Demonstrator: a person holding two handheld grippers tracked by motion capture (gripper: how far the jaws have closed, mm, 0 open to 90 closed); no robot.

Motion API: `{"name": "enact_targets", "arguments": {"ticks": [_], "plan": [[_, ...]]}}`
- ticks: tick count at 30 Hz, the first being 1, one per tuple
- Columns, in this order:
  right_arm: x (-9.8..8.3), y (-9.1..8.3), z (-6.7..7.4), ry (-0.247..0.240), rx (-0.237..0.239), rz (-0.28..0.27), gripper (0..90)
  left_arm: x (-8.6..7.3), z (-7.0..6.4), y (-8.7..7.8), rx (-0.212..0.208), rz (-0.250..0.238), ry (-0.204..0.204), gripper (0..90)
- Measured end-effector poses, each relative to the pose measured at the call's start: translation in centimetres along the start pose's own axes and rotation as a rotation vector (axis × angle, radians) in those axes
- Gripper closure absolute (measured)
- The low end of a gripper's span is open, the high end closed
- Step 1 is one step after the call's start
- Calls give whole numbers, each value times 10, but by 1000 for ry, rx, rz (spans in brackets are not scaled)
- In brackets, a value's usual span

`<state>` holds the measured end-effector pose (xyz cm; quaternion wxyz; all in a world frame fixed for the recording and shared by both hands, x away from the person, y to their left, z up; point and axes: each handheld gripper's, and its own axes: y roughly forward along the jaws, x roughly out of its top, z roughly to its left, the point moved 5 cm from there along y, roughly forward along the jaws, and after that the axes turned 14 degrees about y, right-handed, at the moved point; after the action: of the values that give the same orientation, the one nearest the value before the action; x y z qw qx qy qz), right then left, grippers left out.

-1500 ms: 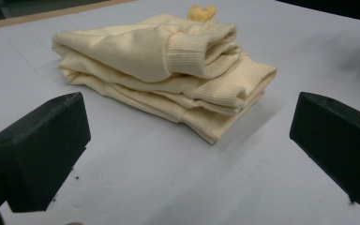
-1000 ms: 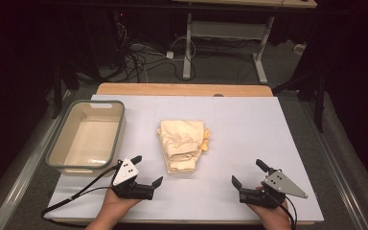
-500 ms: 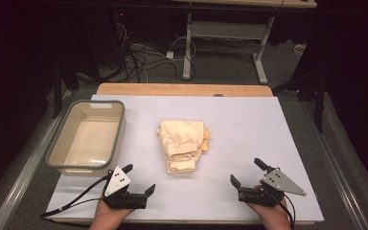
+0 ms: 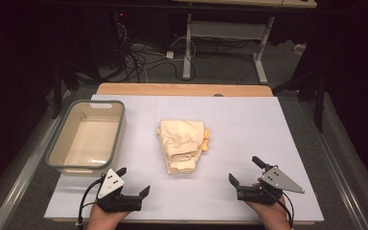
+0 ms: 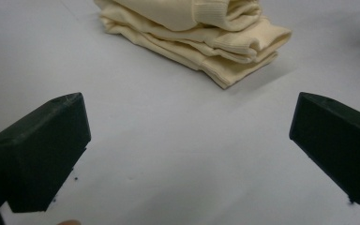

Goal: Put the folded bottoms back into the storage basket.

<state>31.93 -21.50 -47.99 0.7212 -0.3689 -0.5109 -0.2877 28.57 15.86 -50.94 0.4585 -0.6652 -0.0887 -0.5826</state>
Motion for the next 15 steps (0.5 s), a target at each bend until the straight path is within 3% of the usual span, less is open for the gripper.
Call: {"name": "enact_targets", "arguments": {"ticks": [3,6,7,15], "plan": [[0,-1,-1,2,-2,1,4,4,-4,18,-28,60,16,0],[0,-2,-1,5,-5,-2,4,7,-6,25,-41,87,33,51],[0,-2,-1,9,-6,-3,4,8,-7,32,-64,109,39,82],[0,-2,-1,10,-7,-2,4,16,-8,51,-99,155,54,281]]}}
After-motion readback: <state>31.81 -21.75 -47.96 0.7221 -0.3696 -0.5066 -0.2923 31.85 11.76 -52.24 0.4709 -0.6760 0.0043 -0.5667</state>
